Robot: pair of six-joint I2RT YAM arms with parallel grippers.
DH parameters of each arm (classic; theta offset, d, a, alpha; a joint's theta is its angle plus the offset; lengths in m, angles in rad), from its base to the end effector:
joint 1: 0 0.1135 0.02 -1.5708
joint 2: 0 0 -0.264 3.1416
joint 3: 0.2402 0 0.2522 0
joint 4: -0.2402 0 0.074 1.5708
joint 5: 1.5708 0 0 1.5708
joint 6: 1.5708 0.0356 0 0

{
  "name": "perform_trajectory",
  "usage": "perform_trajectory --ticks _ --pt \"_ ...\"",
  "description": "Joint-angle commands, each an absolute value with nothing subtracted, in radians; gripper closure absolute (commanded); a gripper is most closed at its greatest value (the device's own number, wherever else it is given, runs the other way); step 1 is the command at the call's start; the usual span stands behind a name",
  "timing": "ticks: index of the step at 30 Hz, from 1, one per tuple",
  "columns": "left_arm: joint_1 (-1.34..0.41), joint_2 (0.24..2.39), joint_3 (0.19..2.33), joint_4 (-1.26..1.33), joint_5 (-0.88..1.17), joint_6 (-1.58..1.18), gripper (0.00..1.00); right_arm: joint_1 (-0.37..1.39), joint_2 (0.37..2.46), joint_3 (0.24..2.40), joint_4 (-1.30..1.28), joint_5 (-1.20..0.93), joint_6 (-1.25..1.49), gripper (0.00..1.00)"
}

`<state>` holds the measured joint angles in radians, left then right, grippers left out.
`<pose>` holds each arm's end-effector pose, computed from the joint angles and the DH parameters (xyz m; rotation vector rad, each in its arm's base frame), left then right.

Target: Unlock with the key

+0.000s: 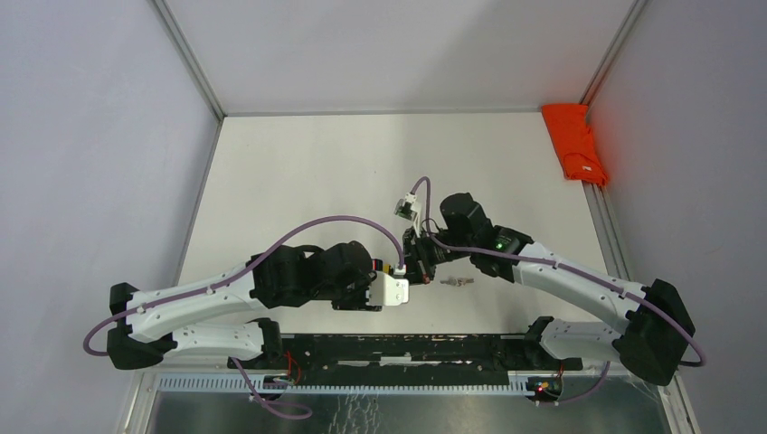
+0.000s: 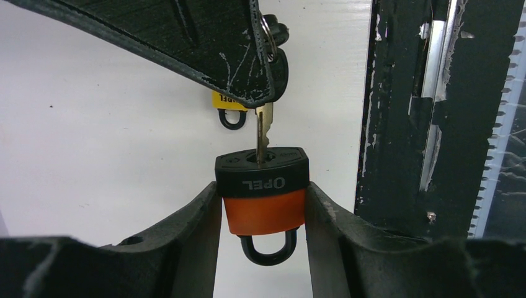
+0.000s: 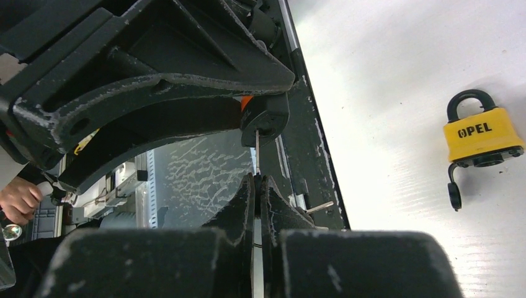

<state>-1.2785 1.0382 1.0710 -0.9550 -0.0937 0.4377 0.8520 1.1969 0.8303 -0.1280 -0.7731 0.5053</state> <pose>0.0594 -0.1857 0.3217 1.8676 1.6662 -0.2362 0.1534 0.2130 0.2802 -0.9324 2.1356 1.5658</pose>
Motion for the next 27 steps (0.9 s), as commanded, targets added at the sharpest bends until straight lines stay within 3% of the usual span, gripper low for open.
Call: perform_trajectory --ticks 1,27 --pt "-1.286 1.040 1.133 -0.817 -0.054 0.411 0.98 0.880 1.194 0.856 -0.040 -0.755 0.523 1.00" --pt "-1.286 1.063 1.188 -0.836 0.058 0.388 0.98 0.888 1.232 0.830 0.051 -0.722 0.529 1.00"
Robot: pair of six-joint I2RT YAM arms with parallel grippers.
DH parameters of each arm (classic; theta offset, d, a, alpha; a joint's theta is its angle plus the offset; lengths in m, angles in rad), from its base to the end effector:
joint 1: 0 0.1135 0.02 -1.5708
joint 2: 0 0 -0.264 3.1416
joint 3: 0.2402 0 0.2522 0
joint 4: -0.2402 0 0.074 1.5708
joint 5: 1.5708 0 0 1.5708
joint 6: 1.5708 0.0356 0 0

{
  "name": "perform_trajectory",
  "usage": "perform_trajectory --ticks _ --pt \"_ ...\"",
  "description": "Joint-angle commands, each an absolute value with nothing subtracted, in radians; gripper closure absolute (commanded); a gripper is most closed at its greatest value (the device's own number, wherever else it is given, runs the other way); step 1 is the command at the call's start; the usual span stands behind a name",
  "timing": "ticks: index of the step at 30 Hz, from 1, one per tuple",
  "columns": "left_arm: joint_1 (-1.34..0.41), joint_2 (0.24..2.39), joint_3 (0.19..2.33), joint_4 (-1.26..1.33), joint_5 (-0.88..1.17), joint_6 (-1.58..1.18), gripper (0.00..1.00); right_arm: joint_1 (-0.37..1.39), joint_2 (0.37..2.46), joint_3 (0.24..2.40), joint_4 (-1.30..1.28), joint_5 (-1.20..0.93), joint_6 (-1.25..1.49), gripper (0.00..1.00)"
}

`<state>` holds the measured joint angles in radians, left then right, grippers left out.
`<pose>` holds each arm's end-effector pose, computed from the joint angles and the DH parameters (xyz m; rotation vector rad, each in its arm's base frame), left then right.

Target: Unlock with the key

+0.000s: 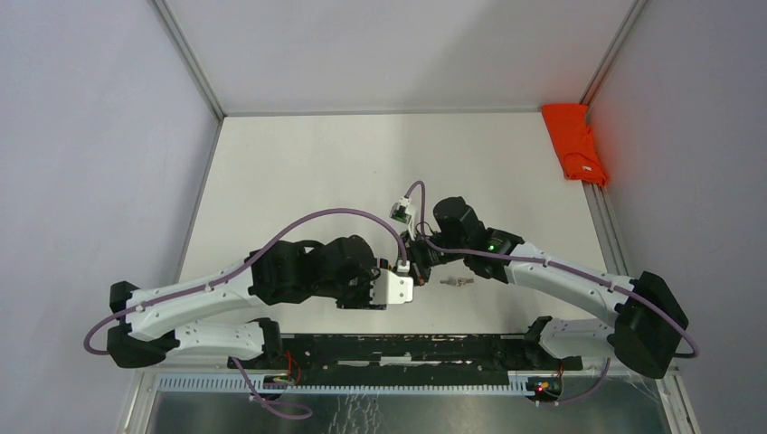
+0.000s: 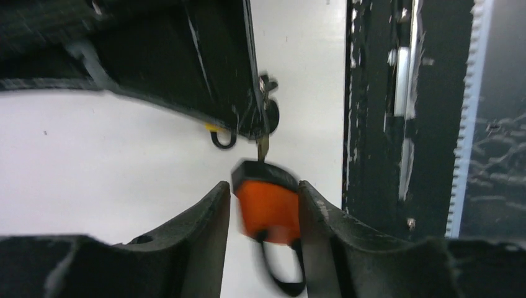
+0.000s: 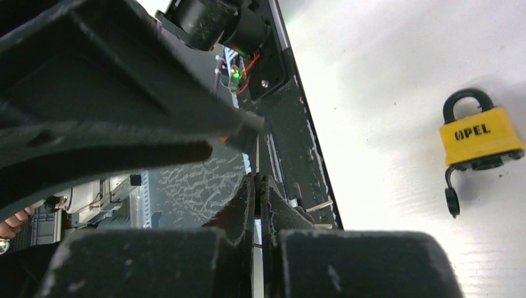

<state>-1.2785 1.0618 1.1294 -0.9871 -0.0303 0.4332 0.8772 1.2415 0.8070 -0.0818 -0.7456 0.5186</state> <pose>0.0581 -0.1894 0.3333 1.8927 1.6602 -0.3139 0.1535 0.2224 0.2652 -0.9269 2.1731 1.5521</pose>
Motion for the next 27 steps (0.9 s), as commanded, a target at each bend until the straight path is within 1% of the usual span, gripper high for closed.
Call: perform_trajectory --ticks 1,7,13,16,19,21,23,27 --pt "-1.284 1.064 1.190 -0.835 0.058 0.388 0.98 0.888 1.226 0.830 0.069 -0.724 0.540 1.00" --pt "-1.286 1.062 1.192 -0.835 0.056 0.385 0.98 0.888 1.182 0.848 0.055 -0.685 0.530 1.00" --pt "-1.284 1.044 1.192 -0.794 -0.046 0.325 0.98 0.883 1.144 0.779 0.012 -0.629 0.496 1.00" --pt "-1.284 1.025 1.182 -0.750 -0.099 0.229 0.98 0.877 1.123 0.771 -0.037 -0.577 0.461 1.00" --pt "-1.285 1.026 1.152 -0.723 -0.246 0.084 0.98 0.858 1.104 0.772 -0.118 -0.514 0.411 1.00" --pt "-1.285 1.061 1.159 -0.763 -0.291 -0.011 0.98 0.833 1.074 0.755 -0.157 -0.479 0.393 1.00" --pt "-1.285 1.140 1.184 -0.840 -0.341 -0.133 0.96 0.809 1.040 0.730 -0.183 -0.459 0.379 1.00" --pt "-1.287 1.245 1.188 -0.939 -0.414 -0.393 0.89 0.782 0.970 0.677 -0.229 -0.392 0.367 1.00"
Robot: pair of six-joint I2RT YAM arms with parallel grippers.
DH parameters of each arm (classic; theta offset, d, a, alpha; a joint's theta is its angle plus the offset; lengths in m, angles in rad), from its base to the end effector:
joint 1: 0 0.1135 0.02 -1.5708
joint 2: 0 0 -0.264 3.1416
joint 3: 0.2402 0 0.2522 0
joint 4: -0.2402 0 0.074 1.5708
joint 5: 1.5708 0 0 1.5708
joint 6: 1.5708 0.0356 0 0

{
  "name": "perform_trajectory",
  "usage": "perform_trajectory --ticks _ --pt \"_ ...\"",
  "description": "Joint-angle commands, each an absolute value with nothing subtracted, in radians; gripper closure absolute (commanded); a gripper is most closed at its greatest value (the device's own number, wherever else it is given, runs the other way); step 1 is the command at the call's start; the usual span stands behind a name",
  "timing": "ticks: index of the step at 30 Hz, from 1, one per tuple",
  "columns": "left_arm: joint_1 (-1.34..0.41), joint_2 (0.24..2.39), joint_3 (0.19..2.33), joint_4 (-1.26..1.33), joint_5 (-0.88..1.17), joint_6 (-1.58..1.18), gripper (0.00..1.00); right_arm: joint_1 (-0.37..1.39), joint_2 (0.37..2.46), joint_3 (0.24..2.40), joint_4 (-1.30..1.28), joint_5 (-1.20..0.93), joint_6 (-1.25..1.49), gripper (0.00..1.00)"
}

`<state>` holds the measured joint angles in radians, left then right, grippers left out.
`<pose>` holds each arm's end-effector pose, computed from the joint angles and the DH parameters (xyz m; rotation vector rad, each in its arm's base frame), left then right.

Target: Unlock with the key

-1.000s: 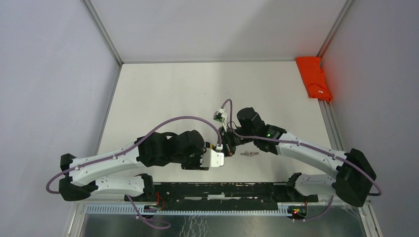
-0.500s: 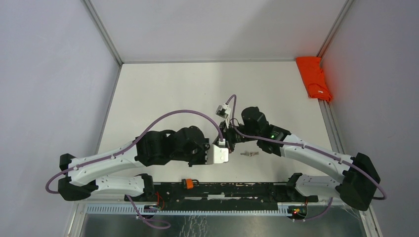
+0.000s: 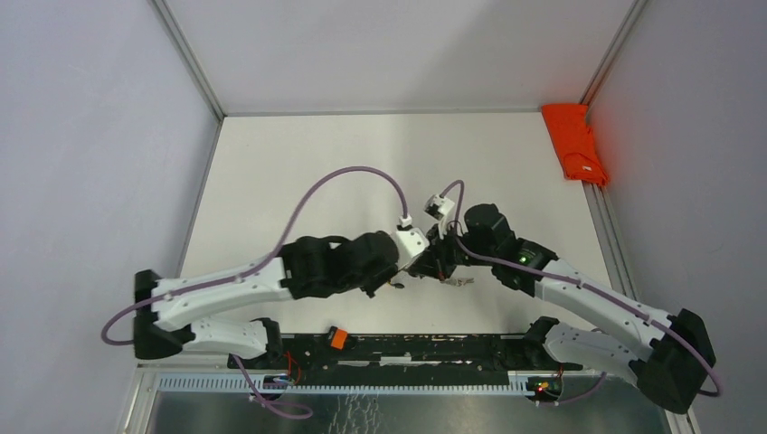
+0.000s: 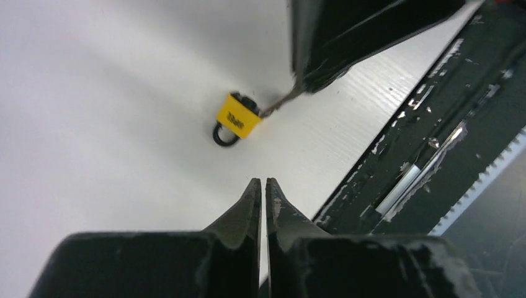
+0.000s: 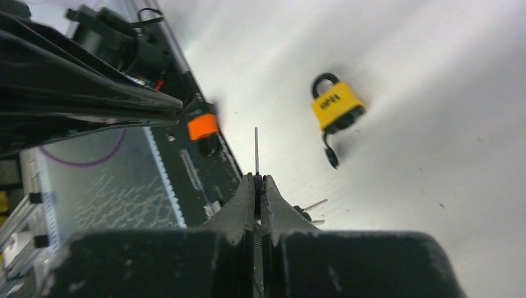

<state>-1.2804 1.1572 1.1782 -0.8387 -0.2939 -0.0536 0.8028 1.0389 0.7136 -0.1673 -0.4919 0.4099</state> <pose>0.0762 -0.2188 0.3415 1.2457 2.0094 -0.3029 0.1479 0.1773 0.2698 -0.7604 2.1126 1.2150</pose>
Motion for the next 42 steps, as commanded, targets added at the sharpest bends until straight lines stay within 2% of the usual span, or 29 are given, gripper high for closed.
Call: perform_trajectory --ticks 1,3,10,20,42 --pt "-1.286 1.255 1.179 -0.947 -0.420 -0.462 0.87 0.776 0.952 0.668 -0.244 -0.374 0.361 1.00" --pt "-1.286 1.260 1.162 -0.960 -0.429 -0.605 0.81 0.762 0.913 0.655 -0.270 -0.344 0.361 1.00" --pt "-1.285 1.189 1.023 -0.967 -0.375 -1.039 0.71 0.730 0.800 0.677 -0.376 -0.225 0.332 1.00" --pt "-1.317 1.165 0.742 -0.951 -0.266 -1.312 0.71 0.721 0.742 0.673 -0.390 -0.242 0.318 1.00" --pt "-1.454 1.420 0.734 -0.839 -0.225 -1.350 0.72 0.719 0.675 0.638 -0.390 -0.276 0.331 1.00"
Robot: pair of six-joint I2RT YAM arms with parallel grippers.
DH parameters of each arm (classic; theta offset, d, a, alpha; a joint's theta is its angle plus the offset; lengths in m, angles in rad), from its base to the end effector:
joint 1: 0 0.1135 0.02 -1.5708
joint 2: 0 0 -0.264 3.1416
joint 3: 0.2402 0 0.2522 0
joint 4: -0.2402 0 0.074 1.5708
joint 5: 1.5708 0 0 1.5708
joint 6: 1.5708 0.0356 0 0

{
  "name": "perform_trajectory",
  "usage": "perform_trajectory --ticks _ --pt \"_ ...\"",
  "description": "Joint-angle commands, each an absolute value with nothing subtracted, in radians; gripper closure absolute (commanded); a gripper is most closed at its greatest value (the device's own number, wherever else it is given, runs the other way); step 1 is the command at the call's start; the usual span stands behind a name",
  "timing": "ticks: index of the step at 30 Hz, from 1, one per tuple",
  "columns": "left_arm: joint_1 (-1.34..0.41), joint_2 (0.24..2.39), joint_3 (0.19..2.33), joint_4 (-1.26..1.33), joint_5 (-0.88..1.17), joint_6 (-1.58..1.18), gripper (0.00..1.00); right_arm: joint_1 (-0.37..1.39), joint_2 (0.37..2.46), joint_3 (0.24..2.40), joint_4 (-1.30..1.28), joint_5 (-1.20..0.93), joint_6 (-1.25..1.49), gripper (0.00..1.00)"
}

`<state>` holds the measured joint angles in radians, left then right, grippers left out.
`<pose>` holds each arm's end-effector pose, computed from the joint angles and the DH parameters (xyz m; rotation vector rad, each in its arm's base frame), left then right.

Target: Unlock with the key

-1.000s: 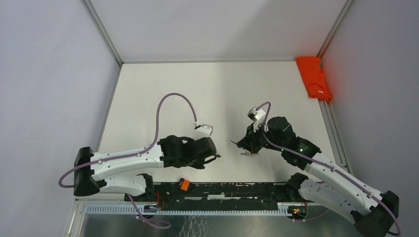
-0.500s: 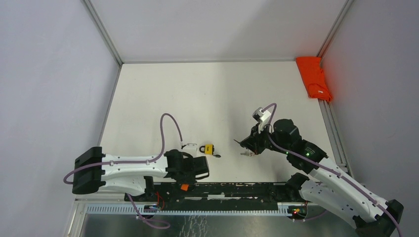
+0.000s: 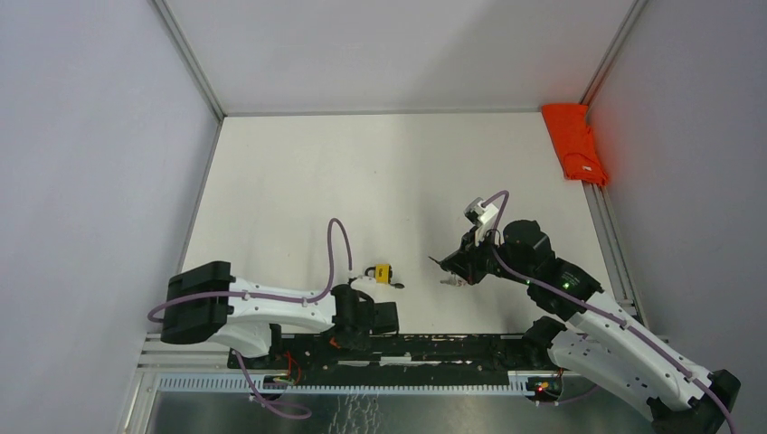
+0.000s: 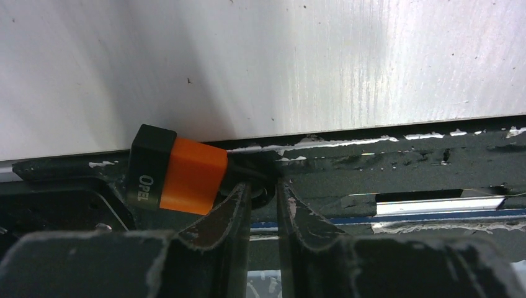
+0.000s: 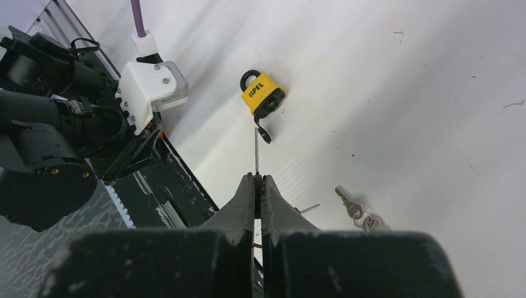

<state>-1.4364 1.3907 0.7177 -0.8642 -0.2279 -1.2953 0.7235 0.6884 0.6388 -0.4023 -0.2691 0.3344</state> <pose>0.0355 -0.2024 0.1588 0.1997 2.9048 0.0199 0.1146 0.1138 0.2817 -0.5884 2.0530 0.9211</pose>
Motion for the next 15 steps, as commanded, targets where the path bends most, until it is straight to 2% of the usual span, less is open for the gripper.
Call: perform_trajectory --ticks 1,6,7,10,15 --pt "-1.454 1.426 0.732 -0.836 -0.223 -1.348 0.72 0.718 0.675 0.638 -0.390 -0.276 0.329 1.00" --pt "-1.465 1.458 0.744 -0.836 -0.213 -1.331 0.70 0.718 0.672 0.637 -0.386 -0.278 0.331 1.00" --pt "-1.468 1.462 0.742 -0.835 -0.212 -1.329 0.73 0.717 0.671 0.637 -0.381 -0.278 0.331 1.00" --pt "-1.468 1.464 0.739 -0.835 -0.222 -1.329 0.95 0.718 0.669 0.637 -0.374 -0.279 0.336 1.00" --pt "-1.467 1.406 0.806 -0.920 -0.328 -1.345 0.98 0.718 0.680 0.641 -0.363 -0.278 0.341 1.00"
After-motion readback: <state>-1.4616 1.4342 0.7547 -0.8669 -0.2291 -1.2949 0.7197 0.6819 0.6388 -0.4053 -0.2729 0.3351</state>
